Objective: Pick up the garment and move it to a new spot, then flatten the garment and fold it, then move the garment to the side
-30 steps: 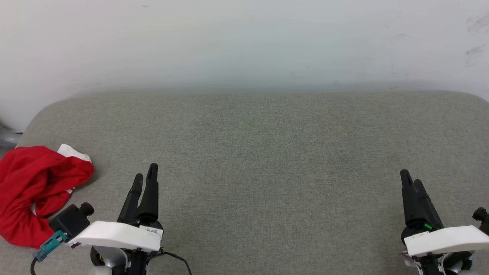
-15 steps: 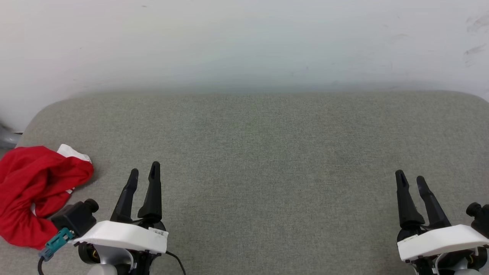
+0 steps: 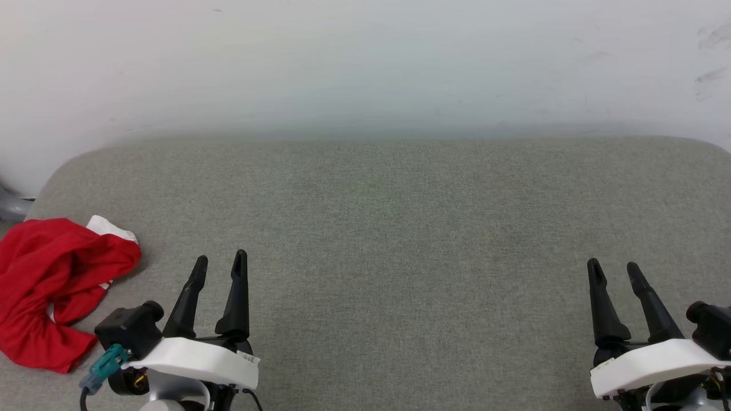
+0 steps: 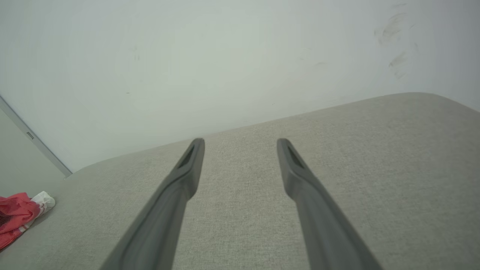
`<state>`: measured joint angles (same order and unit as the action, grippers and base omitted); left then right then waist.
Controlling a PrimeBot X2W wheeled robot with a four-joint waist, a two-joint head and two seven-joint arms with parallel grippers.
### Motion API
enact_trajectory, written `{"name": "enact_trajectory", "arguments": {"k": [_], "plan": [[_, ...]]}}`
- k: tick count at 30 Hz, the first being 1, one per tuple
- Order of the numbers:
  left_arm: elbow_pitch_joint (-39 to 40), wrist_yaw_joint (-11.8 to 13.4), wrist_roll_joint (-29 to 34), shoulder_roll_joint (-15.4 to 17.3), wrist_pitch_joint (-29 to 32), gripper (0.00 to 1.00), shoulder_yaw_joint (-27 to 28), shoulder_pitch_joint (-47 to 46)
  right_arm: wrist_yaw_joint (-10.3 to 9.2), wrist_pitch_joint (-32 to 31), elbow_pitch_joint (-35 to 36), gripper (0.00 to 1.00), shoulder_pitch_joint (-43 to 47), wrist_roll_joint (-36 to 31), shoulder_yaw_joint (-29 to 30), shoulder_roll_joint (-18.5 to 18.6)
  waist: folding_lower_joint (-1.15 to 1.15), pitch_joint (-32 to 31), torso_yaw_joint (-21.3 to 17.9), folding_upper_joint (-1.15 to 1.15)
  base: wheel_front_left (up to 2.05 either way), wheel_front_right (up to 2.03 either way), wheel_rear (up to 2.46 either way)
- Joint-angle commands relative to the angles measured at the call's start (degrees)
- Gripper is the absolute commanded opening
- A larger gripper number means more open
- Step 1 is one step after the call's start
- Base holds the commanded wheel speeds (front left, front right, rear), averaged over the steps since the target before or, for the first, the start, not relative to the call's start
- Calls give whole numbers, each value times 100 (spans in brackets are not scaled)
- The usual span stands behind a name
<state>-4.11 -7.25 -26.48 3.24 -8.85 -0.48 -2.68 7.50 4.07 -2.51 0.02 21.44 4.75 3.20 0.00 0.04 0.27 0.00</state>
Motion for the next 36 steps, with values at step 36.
{"name": "enact_trajectory", "arguments": {"k": [36], "plan": [[-285,228,1775,80,-487,100,-168,20,-2,61,397,100,180,-1569,132,-36,0,-17,101,0,0,0,0]]}}
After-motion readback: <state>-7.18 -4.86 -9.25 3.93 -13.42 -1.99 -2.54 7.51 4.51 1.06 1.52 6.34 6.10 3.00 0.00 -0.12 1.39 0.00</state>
